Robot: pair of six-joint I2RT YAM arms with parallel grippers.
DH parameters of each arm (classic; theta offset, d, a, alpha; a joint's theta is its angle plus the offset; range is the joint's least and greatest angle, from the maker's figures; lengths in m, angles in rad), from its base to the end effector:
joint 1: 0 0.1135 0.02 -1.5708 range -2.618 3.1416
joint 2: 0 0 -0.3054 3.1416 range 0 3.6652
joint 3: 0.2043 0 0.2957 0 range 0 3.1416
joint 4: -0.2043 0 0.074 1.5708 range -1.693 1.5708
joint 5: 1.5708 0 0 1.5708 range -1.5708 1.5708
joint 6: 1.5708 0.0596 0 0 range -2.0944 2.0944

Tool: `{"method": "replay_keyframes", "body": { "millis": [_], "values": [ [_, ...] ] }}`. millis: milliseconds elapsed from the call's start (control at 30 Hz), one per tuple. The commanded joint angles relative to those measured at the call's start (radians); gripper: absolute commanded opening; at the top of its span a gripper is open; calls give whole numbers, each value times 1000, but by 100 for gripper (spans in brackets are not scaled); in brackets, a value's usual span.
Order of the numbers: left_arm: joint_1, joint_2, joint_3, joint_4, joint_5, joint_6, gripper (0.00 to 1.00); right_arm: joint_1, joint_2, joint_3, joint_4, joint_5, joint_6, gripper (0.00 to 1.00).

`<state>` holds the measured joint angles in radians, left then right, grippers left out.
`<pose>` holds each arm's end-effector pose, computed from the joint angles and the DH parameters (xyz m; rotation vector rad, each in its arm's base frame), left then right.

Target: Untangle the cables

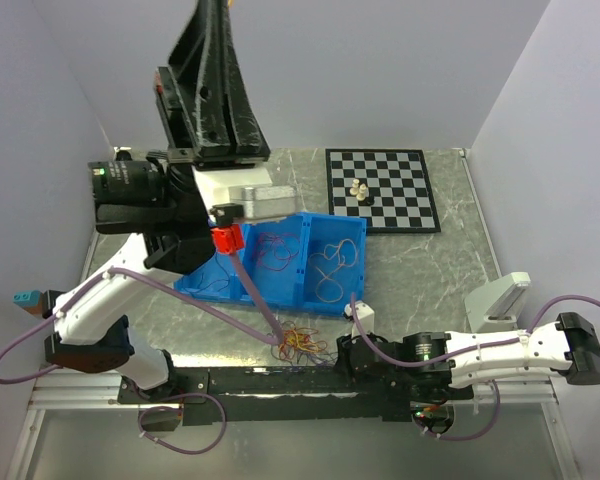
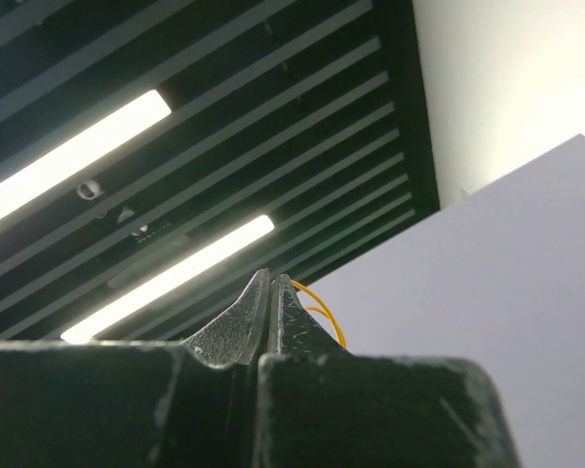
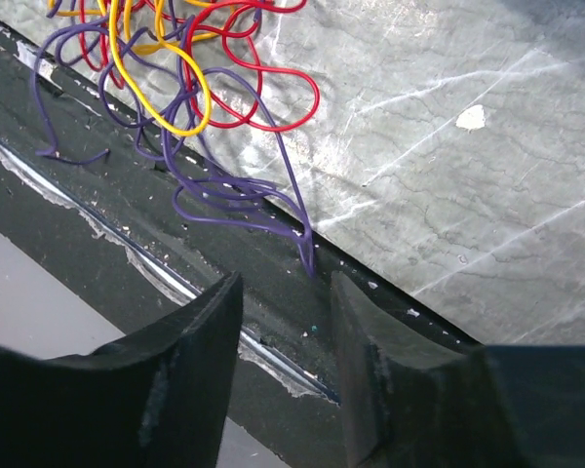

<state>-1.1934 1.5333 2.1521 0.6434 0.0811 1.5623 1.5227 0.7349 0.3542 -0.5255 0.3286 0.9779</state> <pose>0.0877 -0.2343 0.7626 0.3198 -0.0199 0.3532 0.0271 0.1639 0.1637 -0.5437 2.4870 0.6997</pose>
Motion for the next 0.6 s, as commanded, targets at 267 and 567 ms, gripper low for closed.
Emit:
{"method": "replay_keyframes", "body": {
  "millis": [267, 567],
  "values": [
    [20, 14, -77, 30, -14, -62, 1, 21, -66, -4, -13, 20, 18, 35],
    [97, 56, -196, 94, -37, -221, 1, 90, -264, -52, -73, 115, 77, 41]
  ]
}}
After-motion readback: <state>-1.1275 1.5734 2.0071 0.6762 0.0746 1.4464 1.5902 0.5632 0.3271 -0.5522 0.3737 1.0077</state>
